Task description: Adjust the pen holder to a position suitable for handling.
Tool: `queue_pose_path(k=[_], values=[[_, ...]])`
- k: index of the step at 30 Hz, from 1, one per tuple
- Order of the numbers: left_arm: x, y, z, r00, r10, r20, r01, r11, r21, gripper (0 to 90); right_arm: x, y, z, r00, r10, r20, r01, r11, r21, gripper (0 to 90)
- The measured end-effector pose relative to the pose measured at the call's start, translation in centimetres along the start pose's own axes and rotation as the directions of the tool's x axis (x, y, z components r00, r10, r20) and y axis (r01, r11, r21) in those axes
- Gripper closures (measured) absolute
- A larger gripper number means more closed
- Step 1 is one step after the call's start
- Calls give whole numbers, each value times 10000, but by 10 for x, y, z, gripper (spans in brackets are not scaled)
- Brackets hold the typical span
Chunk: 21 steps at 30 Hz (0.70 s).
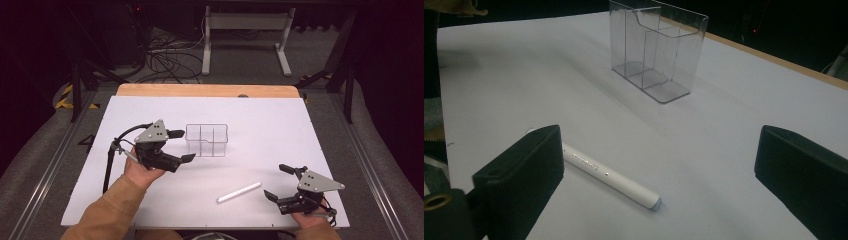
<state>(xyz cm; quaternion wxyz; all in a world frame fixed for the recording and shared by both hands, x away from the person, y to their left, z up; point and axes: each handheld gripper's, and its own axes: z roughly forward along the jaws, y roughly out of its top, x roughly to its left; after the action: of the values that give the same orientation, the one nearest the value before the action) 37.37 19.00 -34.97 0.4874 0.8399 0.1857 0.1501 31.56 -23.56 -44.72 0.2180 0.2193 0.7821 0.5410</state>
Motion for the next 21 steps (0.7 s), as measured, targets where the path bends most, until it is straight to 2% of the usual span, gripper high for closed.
queue_pose_path(k=[4, 7, 13, 16, 18, 21], values=[[8, 6, 10, 9998, 183, -56, -180, 9985, 519, 211, 1, 0, 0, 10000, -50, -25, 50, 10000, 22, 58], [15, 8, 16, 9999, 146, -62, -140, 9960, 882, 227, 1, 0, 0, 10000, -46, -63, 46, 10000, 19, 59], [28, 12, 27, 9991, 426, -10, -418, 9842, 1723, 249, 0, 0, 0, 9999, -10, -138, 10, 10000, 21, 59], [32, 15, 31, 9979, 647, 81, -651, 9799, 1887, 229, 0, 0, 0, 9998, -21, -173, 21, 10000, 24, 60], [34, 16, 33, 9973, 718, 159, -735, 9810, 1796, 230, 0, 0, 0, 9998, -23, -191, 24, 10000, 32, 60], [36, 16, 36, 9946, 997, 274, -1032, 9758, 1927, 241, 0, 0, 0, 9998, -42, -201, 43, 10000, 39, 60]])
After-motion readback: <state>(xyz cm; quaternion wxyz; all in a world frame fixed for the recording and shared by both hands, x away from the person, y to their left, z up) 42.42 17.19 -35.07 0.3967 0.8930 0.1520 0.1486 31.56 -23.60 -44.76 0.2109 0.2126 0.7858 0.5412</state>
